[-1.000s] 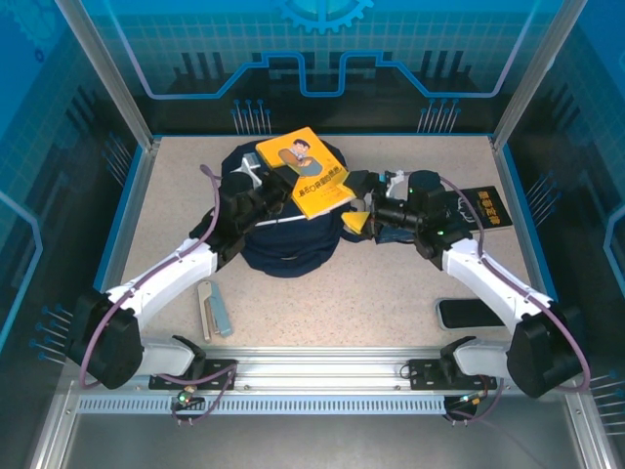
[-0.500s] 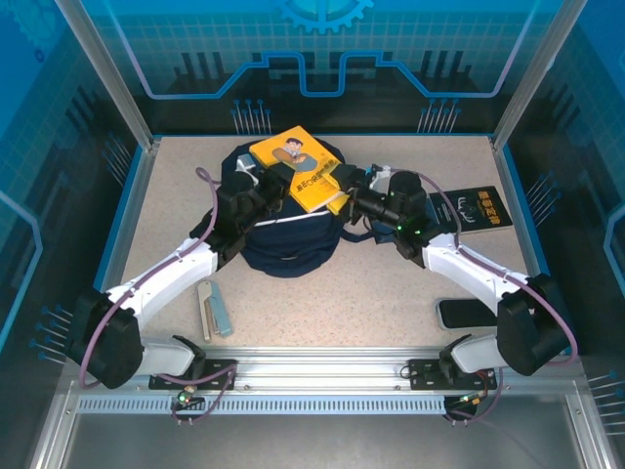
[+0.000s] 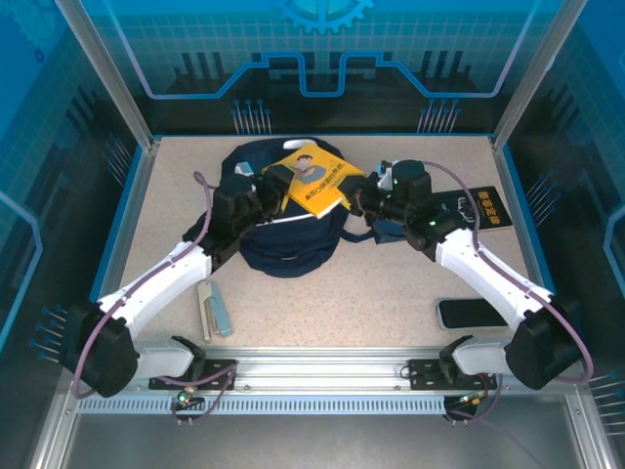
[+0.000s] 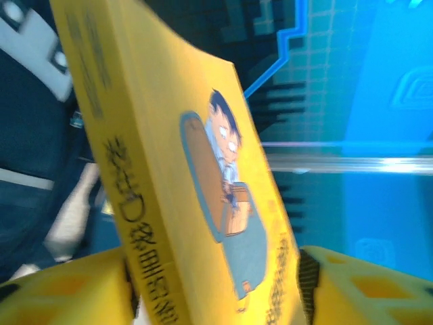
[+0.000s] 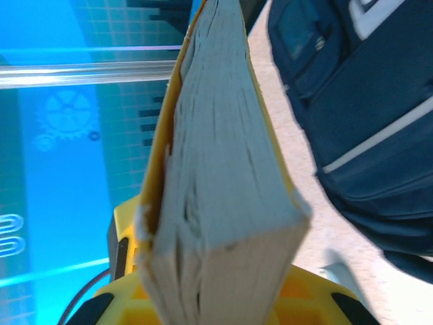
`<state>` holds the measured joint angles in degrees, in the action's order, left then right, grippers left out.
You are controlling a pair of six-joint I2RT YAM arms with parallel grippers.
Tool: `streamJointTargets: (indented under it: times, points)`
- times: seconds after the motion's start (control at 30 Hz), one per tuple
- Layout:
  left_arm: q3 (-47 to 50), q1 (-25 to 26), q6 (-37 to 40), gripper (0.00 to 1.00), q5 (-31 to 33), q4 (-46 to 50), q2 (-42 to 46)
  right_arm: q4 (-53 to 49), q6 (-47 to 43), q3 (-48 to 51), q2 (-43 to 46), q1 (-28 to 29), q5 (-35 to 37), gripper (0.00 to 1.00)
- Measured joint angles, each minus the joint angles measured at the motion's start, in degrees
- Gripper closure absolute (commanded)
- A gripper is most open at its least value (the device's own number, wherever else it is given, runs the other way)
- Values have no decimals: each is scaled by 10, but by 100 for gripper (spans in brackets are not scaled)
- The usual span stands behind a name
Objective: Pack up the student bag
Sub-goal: Pass the book, then open the student bag at the top-center of the table.
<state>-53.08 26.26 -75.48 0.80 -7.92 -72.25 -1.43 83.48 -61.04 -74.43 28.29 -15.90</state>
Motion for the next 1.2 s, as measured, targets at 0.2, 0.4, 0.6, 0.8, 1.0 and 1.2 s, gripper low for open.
streamJointTargets:
  times: [0.2,0.4,0.6,0.8,1.0,1.2]
  points:
    - [0,-22,158,18,-24,190,14,-165,-118,-27,28,-37,4,99]
    - [-26,-22,357,17,-25,360,-43,-280,-203,-27,51,-67,2,99]
    - [-89,-22,507,16,-23,435,-128,-324,-240,-18,74,-86,3,98]
    - [-207,-17,627,20,-22,480,-225,-337,-250,3,80,-100,2,96]
    - [-322,10,732,20,1,522,-328,-349,-251,20,90,-121,-3,96]
    - [-408,18,792,21,26,573,-411,-360,-251,42,118,-140,-4,96]
